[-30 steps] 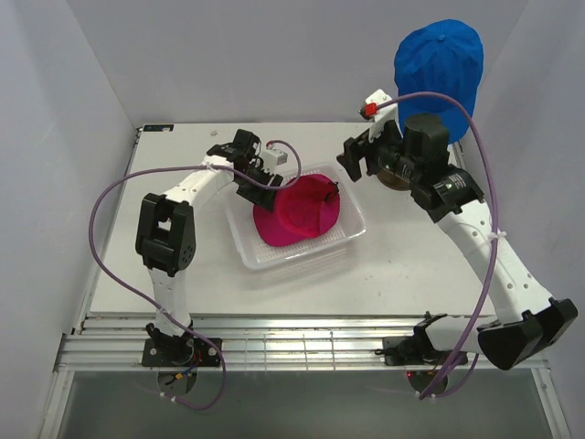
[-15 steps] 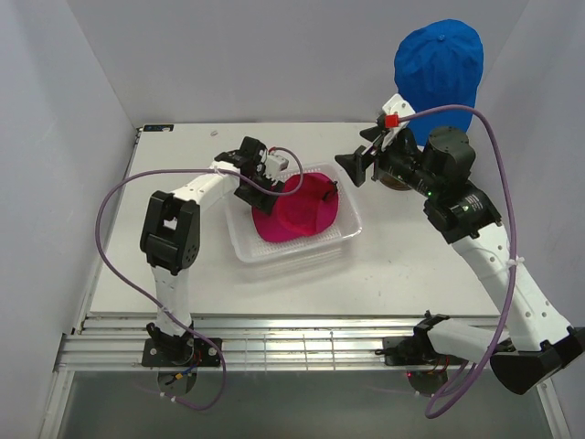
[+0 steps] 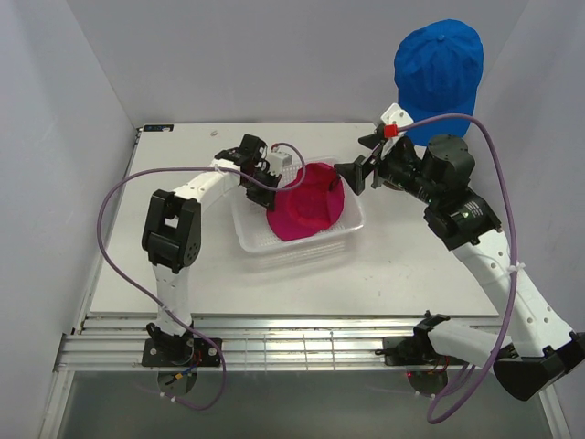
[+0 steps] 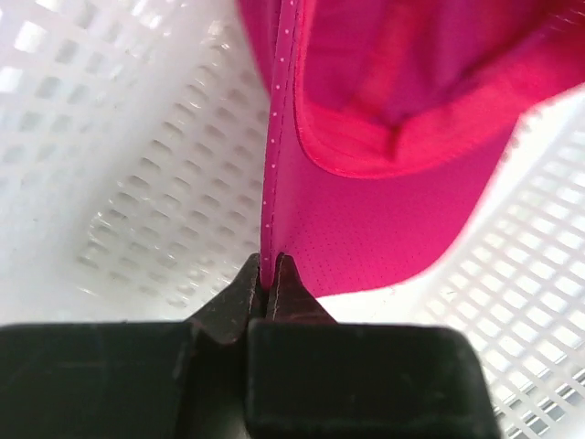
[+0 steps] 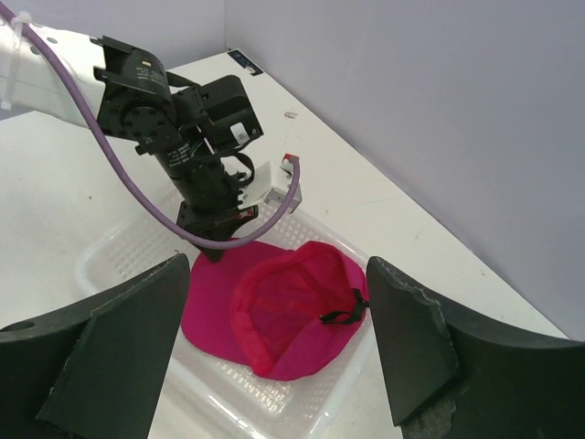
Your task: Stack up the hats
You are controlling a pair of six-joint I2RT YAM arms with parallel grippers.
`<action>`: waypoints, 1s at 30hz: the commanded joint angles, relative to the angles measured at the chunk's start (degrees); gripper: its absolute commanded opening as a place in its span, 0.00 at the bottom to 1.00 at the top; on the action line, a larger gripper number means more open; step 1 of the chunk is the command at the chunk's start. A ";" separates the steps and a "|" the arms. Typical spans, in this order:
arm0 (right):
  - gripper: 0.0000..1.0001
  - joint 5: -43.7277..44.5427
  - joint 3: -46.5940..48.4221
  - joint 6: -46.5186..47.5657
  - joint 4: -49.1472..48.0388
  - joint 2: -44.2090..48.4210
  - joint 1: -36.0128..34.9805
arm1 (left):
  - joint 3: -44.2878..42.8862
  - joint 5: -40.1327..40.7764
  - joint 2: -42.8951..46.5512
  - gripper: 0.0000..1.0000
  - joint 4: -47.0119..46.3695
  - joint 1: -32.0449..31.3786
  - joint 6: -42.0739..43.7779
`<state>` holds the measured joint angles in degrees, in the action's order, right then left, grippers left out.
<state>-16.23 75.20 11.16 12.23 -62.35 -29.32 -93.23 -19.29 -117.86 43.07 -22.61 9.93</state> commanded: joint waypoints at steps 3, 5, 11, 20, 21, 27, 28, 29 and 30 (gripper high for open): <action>0.83 0.06 -0.49 0.44 -1.94 0.91 -0.47 | -1.43 1.54 6.32 0.00 -1.23 -0.15 -0.09; 0.83 -0.29 -0.40 0.35 -1.95 0.82 -0.39 | -1.52 0.92 8.35 0.00 -1.23 -0.15 -0.26; 0.84 -0.12 0.21 -0.70 -1.77 0.12 -0.39 | -3.79 -0.58 12.39 0.00 0.17 -0.07 -1.32; 0.87 6.89 9.15 -2.81 6.48 -6.63 -0.47 | -20.05 6.36 16.77 0.00 7.64 0.38 11.38; 0.88 8.13 10.57 -3.07 7.62 -7.78 -0.47 | -19.97 6.89 17.92 0.00 7.30 0.46 13.16; 0.78 17.38 14.55 -14.83 11.96 -16.92 -0.65 | -23.23 11.29 20.39 0.00 11.16 0.38 14.50; 0.75 16.85 13.58 -16.59 9.77 -17.19 -0.82 | -23.31 11.29 20.83 0.00 12.12 0.37 14.50; 0.74 16.23 12.53 -20.17 4.70 -17.63 -1.09 | -23.57 11.46 21.01 0.00 12.56 0.46 14.41; 0.73 14.58 11.30 -21.78 2.21 -17.98 -1.61 | -23.75 11.64 21.10 0.00 12.83 0.46 14.41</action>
<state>-2.04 88.07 -1.74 20.86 -79.50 -29.78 -115.98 -9.67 -98.02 52.40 -22.26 22.83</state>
